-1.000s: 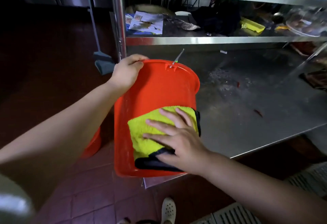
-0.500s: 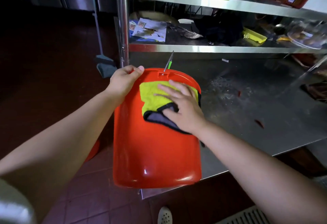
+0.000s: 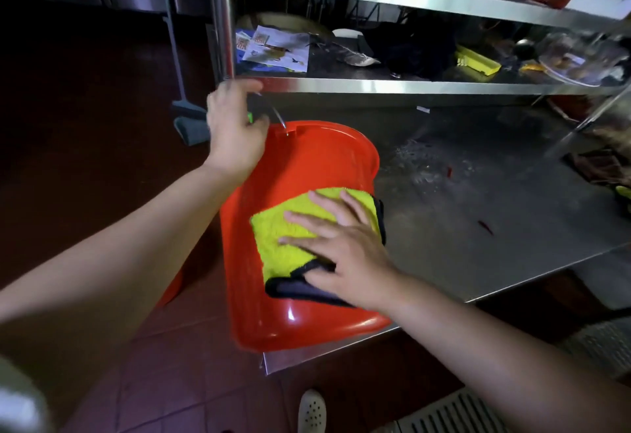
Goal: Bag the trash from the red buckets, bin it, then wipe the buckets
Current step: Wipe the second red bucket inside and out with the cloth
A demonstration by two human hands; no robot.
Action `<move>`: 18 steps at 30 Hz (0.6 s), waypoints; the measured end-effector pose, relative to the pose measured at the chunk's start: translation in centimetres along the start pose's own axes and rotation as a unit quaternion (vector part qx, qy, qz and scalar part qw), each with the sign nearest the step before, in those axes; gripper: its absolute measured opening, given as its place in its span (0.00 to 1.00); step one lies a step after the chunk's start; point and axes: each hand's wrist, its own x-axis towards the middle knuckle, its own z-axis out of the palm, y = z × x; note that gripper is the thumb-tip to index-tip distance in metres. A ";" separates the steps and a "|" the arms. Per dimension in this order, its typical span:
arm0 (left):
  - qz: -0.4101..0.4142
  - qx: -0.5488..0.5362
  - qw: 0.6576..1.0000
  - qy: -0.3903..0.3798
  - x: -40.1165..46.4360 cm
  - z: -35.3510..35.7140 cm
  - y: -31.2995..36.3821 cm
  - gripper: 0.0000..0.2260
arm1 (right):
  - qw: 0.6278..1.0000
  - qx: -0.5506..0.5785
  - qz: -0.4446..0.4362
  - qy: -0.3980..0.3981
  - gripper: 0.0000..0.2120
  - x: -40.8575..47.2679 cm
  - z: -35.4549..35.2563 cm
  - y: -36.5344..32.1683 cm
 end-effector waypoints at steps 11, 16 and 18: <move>0.065 0.132 0.958 -0.247 2.3 2.5 2.0 0.15 | 0.999 0.021 -0.028 0.035 0.22 -1.6 0.4 0.6; 0.055 0.112 0.965 -0.230 1.8 1.7 1.1 0.14 | 0.992 0.052 0.074 0.093 0.22 4.4 -0.3 4.3; 0.047 0.112 0.968 -0.218 1.7 1.4 0.7 0.14 | 0.986 0.078 0.106 0.105 0.24 6.7 -0.5 5.2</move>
